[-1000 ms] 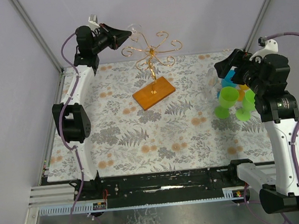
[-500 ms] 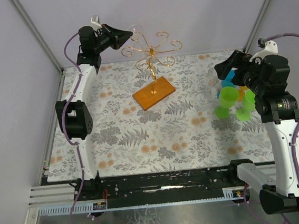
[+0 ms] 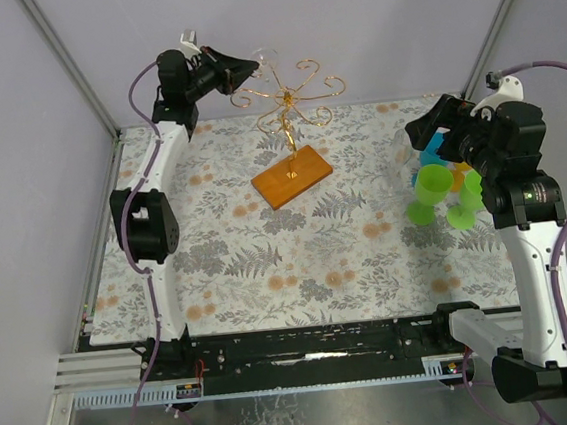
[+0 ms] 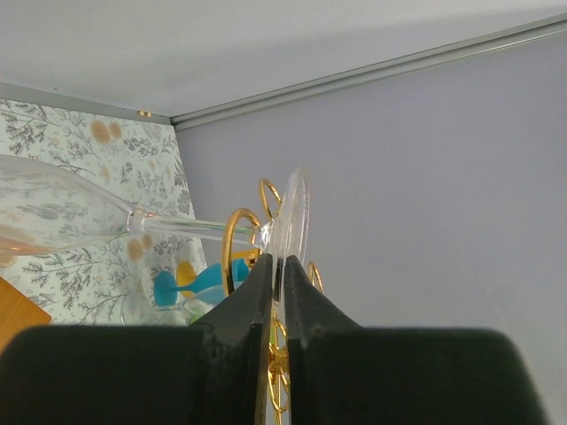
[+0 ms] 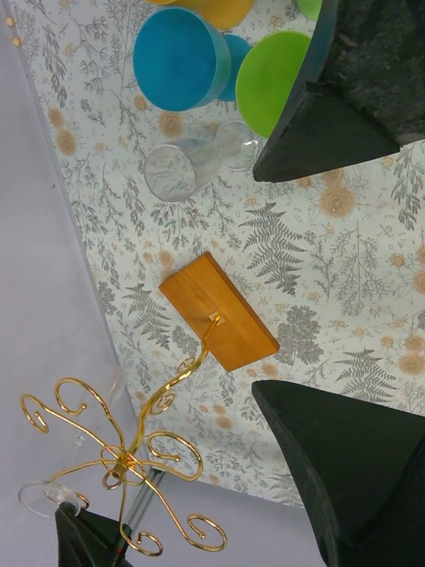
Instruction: Take the wine glass off the wine glass rack
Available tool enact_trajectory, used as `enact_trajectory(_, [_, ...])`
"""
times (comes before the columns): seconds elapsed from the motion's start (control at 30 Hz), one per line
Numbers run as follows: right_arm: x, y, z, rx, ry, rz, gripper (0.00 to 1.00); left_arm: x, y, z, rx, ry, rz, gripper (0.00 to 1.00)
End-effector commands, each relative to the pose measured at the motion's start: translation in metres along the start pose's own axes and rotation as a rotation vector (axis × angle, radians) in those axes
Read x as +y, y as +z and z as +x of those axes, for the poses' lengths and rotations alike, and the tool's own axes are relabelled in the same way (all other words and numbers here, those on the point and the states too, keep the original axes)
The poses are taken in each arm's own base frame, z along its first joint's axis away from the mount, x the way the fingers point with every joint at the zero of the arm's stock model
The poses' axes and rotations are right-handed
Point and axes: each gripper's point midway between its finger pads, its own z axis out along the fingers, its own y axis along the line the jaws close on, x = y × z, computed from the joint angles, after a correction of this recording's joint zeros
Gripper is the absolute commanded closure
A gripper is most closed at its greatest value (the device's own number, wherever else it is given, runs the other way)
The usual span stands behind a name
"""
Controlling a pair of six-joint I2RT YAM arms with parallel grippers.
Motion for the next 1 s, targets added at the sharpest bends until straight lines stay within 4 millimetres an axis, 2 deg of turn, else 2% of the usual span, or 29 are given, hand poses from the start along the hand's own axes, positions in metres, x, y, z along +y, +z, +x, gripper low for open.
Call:
enact_trajectory(0.0, [0.011, -0.005, -0.015, -0.041, -0.024, -0.033, 0.01, -0.038, -0.001, 0.006, 0.005, 0.090, 0.119, 1.00])
enact_trajectory(0.33, [0.009, -0.001, -0.012, -0.037, -0.028, -0.036, 0.01, -0.055, -0.014, 0.015, 0.016, 0.061, 0.138, 1.00])
enact_trajectory(0.5, [0.009, 0.001, -0.011, -0.035, -0.024, -0.040, 0.01, -0.060, -0.020, 0.013, 0.010, 0.063, 0.138, 1.00])
enact_trajectory(0.67, [0.010, 0.002, -0.010, -0.033, -0.022, -0.044, 0.01, -0.063, -0.025, 0.011, 0.011, 0.067, 0.138, 1.00])
enact_trajectory(0.97, [0.011, 0.001, -0.010, -0.033, -0.024, -0.048, 0.01, -0.063, -0.034, 0.020, 0.040, 0.047, 0.132, 1.00])
